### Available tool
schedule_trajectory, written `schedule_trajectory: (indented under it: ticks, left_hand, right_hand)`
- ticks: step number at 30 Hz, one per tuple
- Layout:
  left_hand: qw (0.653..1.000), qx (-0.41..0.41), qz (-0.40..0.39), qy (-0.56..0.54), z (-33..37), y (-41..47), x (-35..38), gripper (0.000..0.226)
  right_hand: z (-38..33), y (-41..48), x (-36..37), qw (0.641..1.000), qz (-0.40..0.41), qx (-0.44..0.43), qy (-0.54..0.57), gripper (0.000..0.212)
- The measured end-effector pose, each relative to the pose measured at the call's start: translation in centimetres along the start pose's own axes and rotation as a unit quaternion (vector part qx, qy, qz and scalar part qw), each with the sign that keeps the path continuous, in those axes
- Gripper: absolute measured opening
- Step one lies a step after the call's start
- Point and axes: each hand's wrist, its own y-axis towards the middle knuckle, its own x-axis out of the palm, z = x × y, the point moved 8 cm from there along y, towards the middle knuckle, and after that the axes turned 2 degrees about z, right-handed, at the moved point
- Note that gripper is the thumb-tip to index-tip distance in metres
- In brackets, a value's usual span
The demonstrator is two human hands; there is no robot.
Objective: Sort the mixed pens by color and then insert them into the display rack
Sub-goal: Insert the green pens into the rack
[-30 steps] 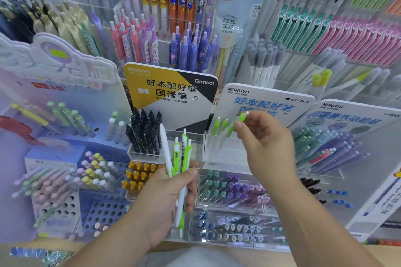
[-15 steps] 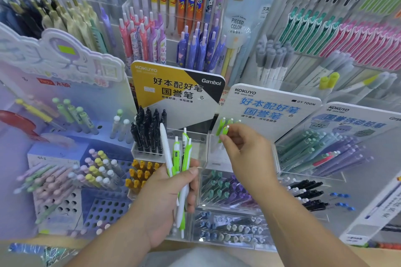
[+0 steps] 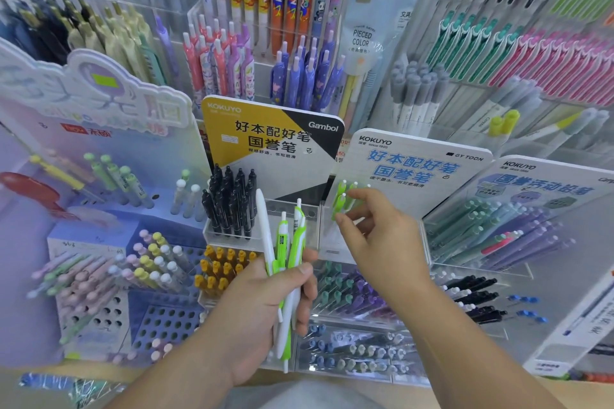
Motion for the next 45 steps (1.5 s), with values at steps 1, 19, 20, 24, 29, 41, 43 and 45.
schedule_trajectory:
  ticks: [1, 19, 20, 24, 29, 41, 43, 45]
  left_hand:
    - [1.0, 0.0, -0.004, 0.003, 0.1, -0.1, 0.1, 0.032]
    - [0.994, -0.033, -0.057, 0.082, -0.6, 0.1, 3.3, 0.04]
    - [0.996, -0.036, -0.037, 0.076, -0.6, 0.3, 3.0, 0.043]
    - [0.997, -0.034, 0.023, 0.069, -0.8, 0.9, 1.5, 0.034]
    - [0.996, -0.041, 0.045, 0.069, -1.2, 1.3, 0.4, 0.03]
    - [0.996, -0.024, 0.083, 0.011, -1.1, 1.6, -0.5, 0.027]
    - [0.996, -0.026, 0.087, 0.012, -1.2, 1.6, -0.7, 0.025]
    - [0.996, -0.024, 0.086, 0.009, -1.1, 1.6, -0.8, 0.025]
  right_hand:
    - [-0.1, -0.3, -0.4, 1.0, -0.002, -0.001, -0.004, 0.028]
    - [1.2, -4.2, 0.3, 0.847, -0.151, 0.212, 0.463, 0.024]
    - [1.5, -3.8, -0.2, 0.853, -0.128, 0.215, 0.459, 0.024]
    - [2.4, -2.0, -3.6, 0.877, -0.005, 0.188, 0.442, 0.016]
    - [2.0, -0.3, -6.0, 0.938, 0.069, 0.096, 0.325, 0.007]
    - [1.2, 0.5, -2.7, 0.986, 0.054, 0.012, 0.154, 0.013]
    - [1.3, 0.5, -2.3, 0.99, 0.046, 0.013, 0.132, 0.01]
    - [1.5, 0.5, -1.9, 0.992, 0.045, 0.02, 0.116, 0.009]
